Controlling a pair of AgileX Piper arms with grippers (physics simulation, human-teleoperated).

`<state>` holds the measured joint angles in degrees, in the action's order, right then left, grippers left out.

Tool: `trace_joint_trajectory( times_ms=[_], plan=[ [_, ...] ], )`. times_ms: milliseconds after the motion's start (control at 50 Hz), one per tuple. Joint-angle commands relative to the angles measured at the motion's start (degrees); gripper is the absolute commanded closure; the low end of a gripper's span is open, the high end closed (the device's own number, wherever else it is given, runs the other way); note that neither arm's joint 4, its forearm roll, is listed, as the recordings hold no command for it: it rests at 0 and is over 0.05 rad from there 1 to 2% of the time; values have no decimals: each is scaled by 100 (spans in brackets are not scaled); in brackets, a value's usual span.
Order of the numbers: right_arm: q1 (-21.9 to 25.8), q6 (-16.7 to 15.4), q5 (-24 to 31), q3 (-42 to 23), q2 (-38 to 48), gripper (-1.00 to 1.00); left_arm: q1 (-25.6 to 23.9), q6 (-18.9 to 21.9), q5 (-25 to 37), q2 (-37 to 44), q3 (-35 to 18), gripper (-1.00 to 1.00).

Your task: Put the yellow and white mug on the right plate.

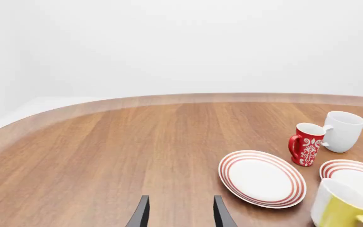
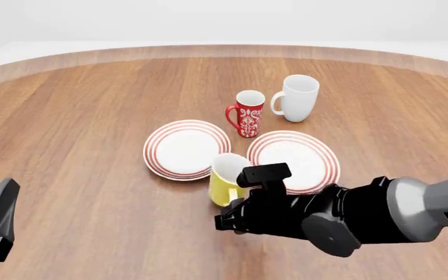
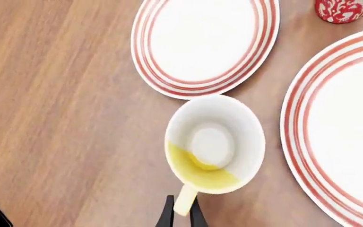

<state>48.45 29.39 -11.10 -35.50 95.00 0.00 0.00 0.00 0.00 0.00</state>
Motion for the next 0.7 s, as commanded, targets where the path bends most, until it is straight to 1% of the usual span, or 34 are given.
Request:
trace_joint_trajectory(
  times_ms=[20, 160, 180, 220, 280, 320, 500, 560, 620, 700],
  plan=[
    [-179, -220, 337, -15, -340, 100, 0, 0, 0, 0, 0, -100],
    [-311, -392, 528, -8, -581, 100, 0, 0, 0, 0, 0, -100],
    [-328, -416, 623, -32, -657, 100, 0, 0, 0, 0, 0, -100],
    [-357, -456, 584, -4, -654, 100, 0, 0, 0, 0, 0, -100],
    [-396, -525, 724, -48, -762, 100, 0, 0, 0, 0, 0, -100],
    [-407, -558, 711, -28, -770, 100, 0, 0, 0, 0, 0, -100],
    [-524, -728, 1073, -155, -1069, 100, 0, 0, 0, 0, 0, -100],
    [-591, -840, 1142, -168, -1148, 100, 0, 0, 0, 0, 0, -100],
    [-704, -1034, 1418, -292, -1308, 100, 0, 0, 0, 0, 0, -100],
    [-764, -1177, 1488, -350, -1320, 100, 0, 0, 0, 0, 0, -100]
  ],
)
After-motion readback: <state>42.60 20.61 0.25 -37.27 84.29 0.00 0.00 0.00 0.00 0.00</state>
